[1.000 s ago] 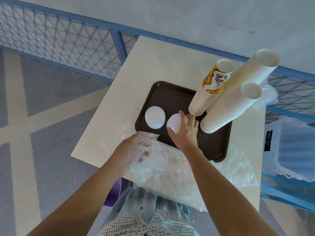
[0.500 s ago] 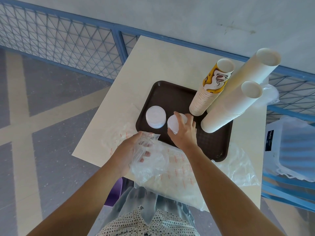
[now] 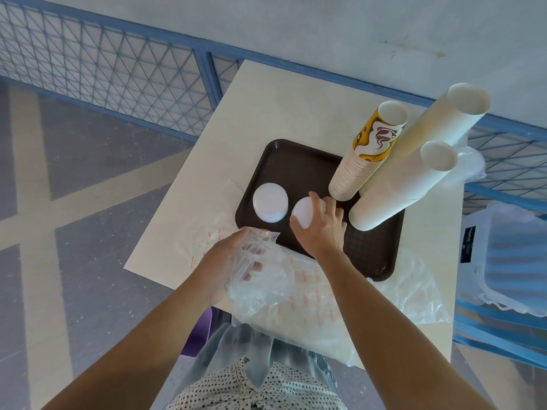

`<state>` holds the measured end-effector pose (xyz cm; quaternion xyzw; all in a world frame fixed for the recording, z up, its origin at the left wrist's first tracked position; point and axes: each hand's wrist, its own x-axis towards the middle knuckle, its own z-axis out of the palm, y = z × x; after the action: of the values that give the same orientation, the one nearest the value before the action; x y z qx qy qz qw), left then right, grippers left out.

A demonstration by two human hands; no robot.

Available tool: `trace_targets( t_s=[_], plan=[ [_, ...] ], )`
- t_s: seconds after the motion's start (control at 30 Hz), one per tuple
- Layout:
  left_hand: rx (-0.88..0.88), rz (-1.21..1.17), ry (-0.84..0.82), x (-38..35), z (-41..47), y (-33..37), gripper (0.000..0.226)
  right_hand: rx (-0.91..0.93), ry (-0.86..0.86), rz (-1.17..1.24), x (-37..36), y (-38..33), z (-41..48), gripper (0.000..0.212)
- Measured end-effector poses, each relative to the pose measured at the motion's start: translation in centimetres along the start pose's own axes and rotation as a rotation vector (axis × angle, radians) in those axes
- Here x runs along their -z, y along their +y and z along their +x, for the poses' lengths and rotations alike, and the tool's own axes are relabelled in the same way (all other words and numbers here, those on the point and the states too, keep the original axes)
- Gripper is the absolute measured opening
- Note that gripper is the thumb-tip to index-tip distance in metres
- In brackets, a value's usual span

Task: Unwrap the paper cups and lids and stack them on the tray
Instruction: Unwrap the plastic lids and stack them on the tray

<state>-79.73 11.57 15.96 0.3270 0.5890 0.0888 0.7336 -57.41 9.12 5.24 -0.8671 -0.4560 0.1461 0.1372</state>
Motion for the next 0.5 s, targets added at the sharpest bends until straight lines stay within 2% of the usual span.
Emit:
trace_targets(
  t_s=[0.07,0.2,0.5],
  plan=[
    [0.002,0.008,0.009,-0.13,0.07,0.09,0.060,-0.004,-0.022,-0.034,0.17,-0.22,0.31,0.081],
    [0.027,0.001,0.007,-0.18,0.32,0.18,0.045,-0.009,-0.037,-0.095,-0.06,-0.27,0.52,0.079],
    [0.026,-0.012,0.005,-0.47,0.22,0.29,0.046,0.005,-0.121,-0.156,0.05,0.02,0.72,0.080]
  ],
)
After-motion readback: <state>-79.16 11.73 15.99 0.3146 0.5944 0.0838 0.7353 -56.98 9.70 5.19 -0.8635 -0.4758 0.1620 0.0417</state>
